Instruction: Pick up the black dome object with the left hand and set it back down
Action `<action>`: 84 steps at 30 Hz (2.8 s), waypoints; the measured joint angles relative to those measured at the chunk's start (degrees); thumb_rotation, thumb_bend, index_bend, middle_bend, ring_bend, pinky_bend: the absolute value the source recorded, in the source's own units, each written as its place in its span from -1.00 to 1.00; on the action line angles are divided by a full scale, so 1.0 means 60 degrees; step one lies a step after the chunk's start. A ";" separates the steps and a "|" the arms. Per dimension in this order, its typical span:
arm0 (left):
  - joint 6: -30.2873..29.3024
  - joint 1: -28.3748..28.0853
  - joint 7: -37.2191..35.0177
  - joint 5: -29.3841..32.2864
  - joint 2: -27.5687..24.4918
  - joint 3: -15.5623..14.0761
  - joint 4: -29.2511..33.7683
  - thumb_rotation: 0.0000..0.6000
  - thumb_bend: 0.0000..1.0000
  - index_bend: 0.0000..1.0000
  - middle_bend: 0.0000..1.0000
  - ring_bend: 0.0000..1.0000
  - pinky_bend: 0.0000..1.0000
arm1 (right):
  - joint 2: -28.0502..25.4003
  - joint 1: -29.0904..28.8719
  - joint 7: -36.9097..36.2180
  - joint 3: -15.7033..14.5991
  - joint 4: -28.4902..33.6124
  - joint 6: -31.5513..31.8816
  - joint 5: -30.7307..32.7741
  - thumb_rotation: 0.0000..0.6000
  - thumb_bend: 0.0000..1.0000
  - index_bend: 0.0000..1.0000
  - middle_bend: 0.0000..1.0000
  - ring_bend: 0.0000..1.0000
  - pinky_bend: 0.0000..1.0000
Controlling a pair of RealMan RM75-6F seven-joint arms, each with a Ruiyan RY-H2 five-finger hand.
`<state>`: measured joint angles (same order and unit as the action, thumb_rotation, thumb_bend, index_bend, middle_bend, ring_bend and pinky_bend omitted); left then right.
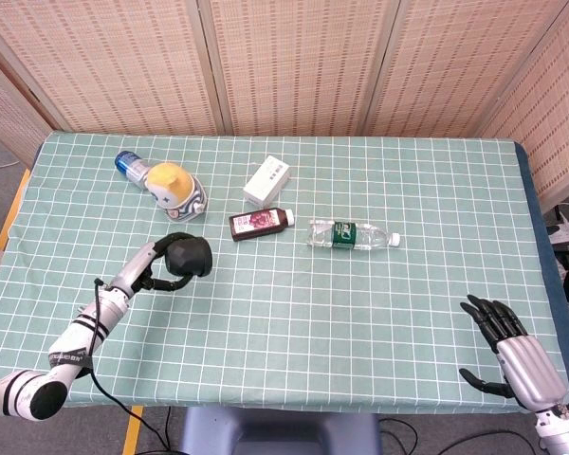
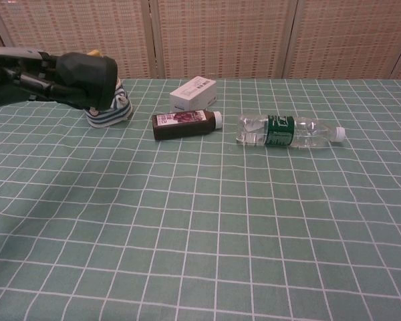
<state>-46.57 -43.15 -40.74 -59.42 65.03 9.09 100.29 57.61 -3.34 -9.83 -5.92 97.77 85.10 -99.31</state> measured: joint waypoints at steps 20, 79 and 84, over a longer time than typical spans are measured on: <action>-0.0539 0.1255 -0.5267 -0.5115 -0.0288 0.0345 -0.0915 1.00 -0.17 0.52 0.53 -0.34 -0.70 | -0.0076 0.0050 -0.0136 0.0003 0.0031 0.0119 -0.0058 1.00 -0.69 -1.00 -1.00 -1.00 -1.00; 0.0679 0.0524 0.8835 0.0077 -0.0080 -0.0537 -0.0636 1.00 -0.13 0.40 0.38 -0.25 -0.80 | -0.0142 0.0063 -0.0108 -0.0038 0.0102 0.0070 -0.0122 1.00 -0.69 -1.00 -1.00 -1.00 -1.00; 0.1684 0.0472 0.8549 -0.0651 0.0170 -0.0711 -0.1572 1.00 -0.12 0.38 0.34 -0.29 -0.80 | -0.0162 0.0103 -0.0062 -0.0035 0.0109 0.0143 -0.0121 1.00 -0.69 -1.00 -1.00 -1.00 -1.00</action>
<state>-36.46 -40.32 10.55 -63.33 66.05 4.83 90.85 56.63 -2.72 -10.20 -6.14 98.43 85.96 -100.03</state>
